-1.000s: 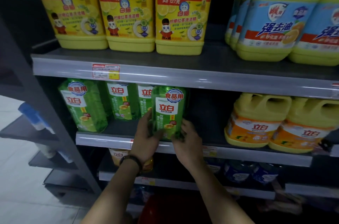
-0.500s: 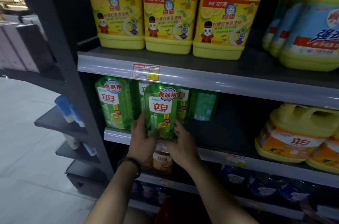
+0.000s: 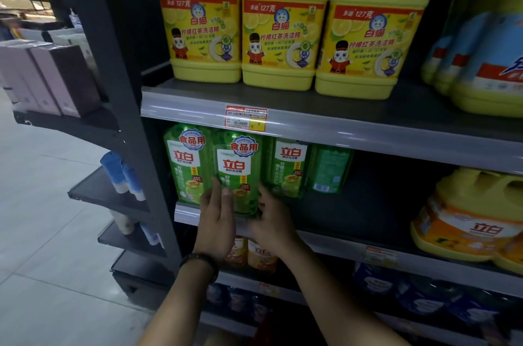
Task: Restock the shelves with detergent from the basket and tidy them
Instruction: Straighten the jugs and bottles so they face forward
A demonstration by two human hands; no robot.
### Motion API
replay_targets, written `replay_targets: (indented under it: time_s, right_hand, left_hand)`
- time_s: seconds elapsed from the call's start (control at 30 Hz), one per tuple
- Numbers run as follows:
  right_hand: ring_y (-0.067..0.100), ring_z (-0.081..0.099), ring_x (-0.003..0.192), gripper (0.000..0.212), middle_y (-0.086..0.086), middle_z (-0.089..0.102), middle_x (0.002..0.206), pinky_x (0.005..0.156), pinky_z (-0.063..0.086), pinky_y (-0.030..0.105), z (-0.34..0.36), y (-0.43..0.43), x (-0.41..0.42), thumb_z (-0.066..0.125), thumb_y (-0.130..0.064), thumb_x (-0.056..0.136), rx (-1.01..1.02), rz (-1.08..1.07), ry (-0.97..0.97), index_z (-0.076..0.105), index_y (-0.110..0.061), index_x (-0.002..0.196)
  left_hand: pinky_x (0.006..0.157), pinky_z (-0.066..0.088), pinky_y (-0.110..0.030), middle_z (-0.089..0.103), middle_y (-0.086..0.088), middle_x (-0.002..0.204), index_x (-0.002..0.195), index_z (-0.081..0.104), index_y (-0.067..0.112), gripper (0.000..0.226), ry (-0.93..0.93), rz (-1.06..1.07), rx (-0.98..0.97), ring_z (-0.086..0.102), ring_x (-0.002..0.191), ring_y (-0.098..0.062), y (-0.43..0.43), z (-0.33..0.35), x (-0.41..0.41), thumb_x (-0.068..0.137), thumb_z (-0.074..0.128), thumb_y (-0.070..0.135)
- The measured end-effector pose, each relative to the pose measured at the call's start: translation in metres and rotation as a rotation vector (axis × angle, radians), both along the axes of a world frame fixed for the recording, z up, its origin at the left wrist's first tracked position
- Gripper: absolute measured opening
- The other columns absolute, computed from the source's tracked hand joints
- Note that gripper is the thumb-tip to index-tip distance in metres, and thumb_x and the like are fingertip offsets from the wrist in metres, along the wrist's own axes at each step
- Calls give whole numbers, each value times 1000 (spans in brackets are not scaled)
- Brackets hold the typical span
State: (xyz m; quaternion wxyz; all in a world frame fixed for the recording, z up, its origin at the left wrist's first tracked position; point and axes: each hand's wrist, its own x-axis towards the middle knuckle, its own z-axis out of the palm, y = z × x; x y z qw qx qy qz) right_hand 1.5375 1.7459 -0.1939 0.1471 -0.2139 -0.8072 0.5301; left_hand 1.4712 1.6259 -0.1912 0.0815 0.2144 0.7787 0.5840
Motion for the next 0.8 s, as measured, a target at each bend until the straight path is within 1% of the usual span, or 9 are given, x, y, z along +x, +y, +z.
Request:
replay_targets:
  time_s: [0.1, 0.17, 0.23, 0.37, 0.47, 0.53, 0.63, 0.73, 0.8]
  right_hand:
    - [-9, 56, 111, 86, -31, 56, 119, 99, 50, 25, 1, -1, 0, 86, -15, 82, 14, -1, -9, 47, -36, 155]
    - [-1, 60, 120, 83, -28, 60, 122, 102, 53, 30, 3, -1, 1, 86, -17, 82, 12, -5, -4, 48, -43, 151]
    - [-5, 62, 110, 69, -29, 62, 114, 100, 53, 29, 4, 3, 5, 83, -15, 86, -16, -12, 0, 51, -51, 136]
    - [10, 67, 110, 53, -12, 66, 116, 91, 52, 24, 4, 33, 25, 74, -4, 94, -45, -244, 81, 60, -30, 139]
    - [16, 70, 102, 40, -5, 69, 107, 86, 53, 23, 2, 77, 45, 77, -4, 93, -56, -511, 182, 64, -19, 128]
    - [23, 70, 104, 41, 1, 68, 108, 92, 56, 35, 5, 107, 56, 79, -3, 91, -34, -627, 211, 62, -13, 127]
    - [28, 69, 111, 56, 4, 63, 113, 96, 55, 37, 6, 142, 61, 80, -1, 88, -49, -663, 204, 55, -4, 138]
    - [31, 69, 120, 83, 8, 69, 128, 105, 56, 47, -17, 176, 51, 86, -20, 78, -71, -642, 195, 46, -5, 150]
    - [27, 71, 117, 83, 7, 73, 129, 104, 57, 51, -47, 199, 41, 83, -29, 72, -77, -597, 189, 50, -12, 146]
  left_hand:
    - [114, 23, -25, 20, -5, 171, 168, 14, 27, 65, 15, -14, -2, 26, 153, -14, -1, -1, 0, 109, 29, 50]
    - [112, 24, -24, 18, -5, 171, 168, 14, 27, 63, 10, -25, -10, 27, 153, -17, -1, 1, 0, 111, 33, 45]
    - [111, 28, -28, 19, -4, 168, 168, 15, 26, 64, -12, -12, -8, 29, 152, -22, 1, 1, 1, 111, 40, 41]
    - [106, 44, -38, 33, 3, 142, 153, 41, 22, 54, 142, 180, 34, 49, 130, -29, 9, -5, 15, 103, 63, 24]
    - [98, 52, -53, 42, 3, 130, 130, 54, 22, 40, 277, 139, 64, 55, 115, -29, 28, -11, 32, 95, 68, 12]
    - [96, 53, -55, 47, 2, 124, 123, 58, 22, 34, 327, 34, 71, 57, 111, -27, 45, -14, 42, 93, 69, 13]
    - [102, 51, -48, 53, 2, 123, 123, 62, 23, 34, 317, -115, 29, 59, 114, -25, 71, -14, 55, 92, 71, 13]
    - [102, 51, -43, 56, -1, 125, 125, 61, 22, 35, 328, -210, -46, 60, 116, -27, 96, -17, 64, 90, 67, 23]
    - [101, 51, -44, 58, -3, 124, 125, 62, 19, 37, 326, -249, -79, 61, 114, -27, 108, -20, 69, 88, 66, 22]
